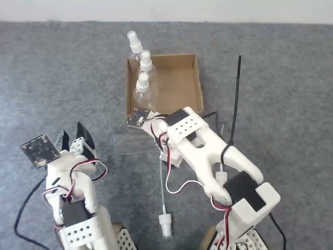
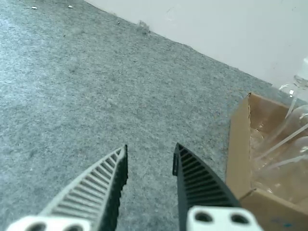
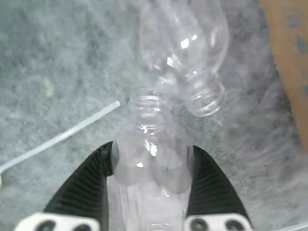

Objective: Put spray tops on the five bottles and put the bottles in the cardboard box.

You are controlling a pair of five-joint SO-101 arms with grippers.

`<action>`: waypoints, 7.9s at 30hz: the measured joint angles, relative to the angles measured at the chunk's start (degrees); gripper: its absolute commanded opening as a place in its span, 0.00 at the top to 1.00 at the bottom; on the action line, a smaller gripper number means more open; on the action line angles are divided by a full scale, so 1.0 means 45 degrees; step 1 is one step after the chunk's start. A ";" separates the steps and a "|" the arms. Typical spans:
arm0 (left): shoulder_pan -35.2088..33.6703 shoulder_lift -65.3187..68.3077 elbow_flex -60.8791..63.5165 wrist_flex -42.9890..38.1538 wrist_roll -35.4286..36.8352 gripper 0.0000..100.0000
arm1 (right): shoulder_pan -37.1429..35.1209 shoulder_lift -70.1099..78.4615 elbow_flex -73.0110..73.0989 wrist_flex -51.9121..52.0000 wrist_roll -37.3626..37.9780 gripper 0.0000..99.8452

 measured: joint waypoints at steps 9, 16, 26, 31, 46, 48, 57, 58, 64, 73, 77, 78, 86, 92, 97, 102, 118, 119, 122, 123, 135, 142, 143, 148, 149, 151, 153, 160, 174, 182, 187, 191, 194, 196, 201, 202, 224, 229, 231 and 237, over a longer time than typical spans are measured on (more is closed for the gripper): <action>0.0000 0.0000 0.0000 0.0000 0.0000 0.86 | 0.0000 0.0000 -0.0020 0.0020 -0.1485 0.83; 0.0000 0.0000 0.0000 0.0000 0.0000 0.86 | 0.0020 0.0000 -0.0020 0.0899 -0.0488 0.81; 0.0000 0.0000 0.0000 0.0000 0.0000 0.86 | 0.0000 0.0000 -0.0020 0.1250 0.0606 0.75; 0.0000 0.0000 0.0000 0.0000 0.0000 0.86 | 0.0000 0.0000 -0.0020 0.1485 0.0879 0.74; 0.0000 0.0000 0.0000 0.0000 0.0000 0.86 | 0.0430 0.0000 -0.0020 0.1563 0.1680 0.81; 0.0000 0.0000 0.0000 0.0000 0.0000 0.86 | 0.0567 0.0000 -0.0020 0.1563 0.1700 0.81; 0.0000 0.0000 0.0000 0.0000 0.0000 0.86 | 0.0586 0.0000 -0.0020 0.1563 0.1700 0.82; 0.0000 0.0000 0.0000 0.0000 0.0000 0.86 | 0.0586 0.0000 -0.0020 0.1563 0.1700 0.82; 0.0000 0.0000 0.0000 0.0000 0.0000 0.86 | 0.0547 0.0000 -0.0020 0.0703 0.1680 0.84; 0.0000 0.0000 0.0000 0.0000 0.0000 0.86 | 0.0586 0.0000 -0.0020 0.0567 0.1661 0.95; 0.0000 0.0000 0.0000 0.0000 0.0000 0.86 | 0.0567 -0.1153 0.0020 0.0821 0.0899 0.95; 0.0000 0.0000 0.0000 0.0000 0.0000 0.86 | 0.0527 -0.1582 0.0059 0.0918 0.0742 0.95; 0.0000 0.0000 0.0000 0.0195 0.0000 0.86 | 0.0527 -0.4083 0.0078 0.1915 -0.0586 0.95; 0.0098 0.0000 0.0000 0.0215 0.0020 0.86 | 0.0527 -0.5998 0.0234 0.2598 -0.1407 0.95; 0.0234 0.0000 0.0000 0.0352 0.0020 0.85 | 0.0527 -0.7912 0.1641 0.2325 -0.1543 0.95; 0.0254 0.0000 0.0000 0.0371 0.0000 0.85 | 0.0860 -1.0256 0.2696 0.1934 -0.1543 0.95; 0.2227 0.0000 -0.2188 0.3614 -0.4786 0.85 | 0.5548 -1.2659 0.2872 0.0352 -0.4396 0.95; 0.2559 0.0000 -0.2442 0.3829 -0.5060 0.85 | 0.5841 -1.2659 0.2872 0.0274 -0.4650 0.95; 0.3399 0.0000 -0.3223 0.4220 -0.5626 0.85 | 0.6662 -1.2659 0.2872 0.0000 -0.5255 0.95; 0.3751 0.0000 -0.3477 0.4337 -0.5705 0.85 | 0.6974 -1.2659 0.2872 -0.0098 -0.5451 0.95; 0.7736 0.2989 -0.5685 0.5685 -0.6466 0.82 | 0.9182 -1.2659 0.2872 -0.0801 -0.6525 0.95; 0.9377 0.7619 -0.6232 0.5685 -0.4806 0.77 | 0.9201 -1.2679 0.3067 -0.0996 -0.6525 0.95; 0.9573 0.8147 -0.6232 0.5626 -0.4415 0.77 | 0.9201 -1.2659 0.3145 -0.0996 -0.6525 0.95; 1.0081 1.0393 -0.6291 0.4806 -0.2598 0.77 | 0.9201 -1.2679 0.3458 -0.1465 -0.6525 0.95; 1.0120 1.0803 -0.6291 0.4689 -0.2383 0.77 | 0.9201 -1.2679 0.3575 -0.1524 -0.6525 0.95; 1.0178 1.1546 -0.6291 0.4415 -0.2090 0.77 | 0.9201 -1.2659 0.3614 -0.1582 -0.6525 0.95; 1.0178 1.2288 -0.6291 0.4103 -0.1836 0.77 | 0.9201 -1.2679 0.3614 -0.1582 -0.6525 0.95; 1.0178 1.5219 -0.6291 0.2872 -0.1055 0.77 | 0.9201 -1.2679 0.3614 -0.1582 -0.6525 0.95; 1.0686 1.8305 -0.7287 0.1739 -0.0645 0.90 | 0.9201 -1.2679 0.3614 -0.1582 -0.6525 0.94; 1.0706 1.8618 -0.7463 0.1739 -0.0625 0.99 | 0.9201 -1.2679 0.3614 -0.1582 -0.6525 0.94; 1.0706 1.8618 -0.7463 0.1739 -0.0606 0.99 | 0.9201 -1.2679 0.3614 -0.1582 -0.6525 0.94; 1.0706 1.8559 -0.7463 0.2266 -0.0645 0.99 | 0.9201 -1.2679 0.3614 -0.1582 -0.6525 0.94; 1.0335 1.8266 -0.7463 0.2618 -0.0645 0.99 | 0.9201 -1.2679 0.3614 -0.1582 -0.6525 0.94; 0.9690 1.7934 -0.7463 0.2716 -0.0645 0.99 | 0.9201 -1.2679 0.3614 -0.1582 -0.6525 0.94; 0.7600 1.7016 -0.7463 0.2794 -0.0645 0.99 | 0.9201 -1.2679 0.3614 -0.1582 -0.6525 0.94; 0.7248 1.6879 -0.7463 0.2833 -0.0625 0.99 | 0.9201 -1.2679 0.3614 -0.1582 -0.6525 0.94; 0.4806 1.2366 -0.7463 0.4962 -0.9670 0.78 | 0.8967 -1.2679 0.3614 -0.1582 -0.6525 0.94; 0.5118 1.0589 -0.7463 0.6212 -1.1585 0.78 | 0.9416 -1.2679 0.3614 -0.1582 -0.6525 0.94; 0.5568 1.0120 -0.7463 0.6642 -1.2503 0.78 | 0.9573 -1.2679 0.3614 -0.1582 -0.6525 0.94; 0.6252 0.9905 -0.7463 0.7346 -1.2913 0.78 | 0.9553 -1.2679 0.3614 -0.1582 -0.6525 0.94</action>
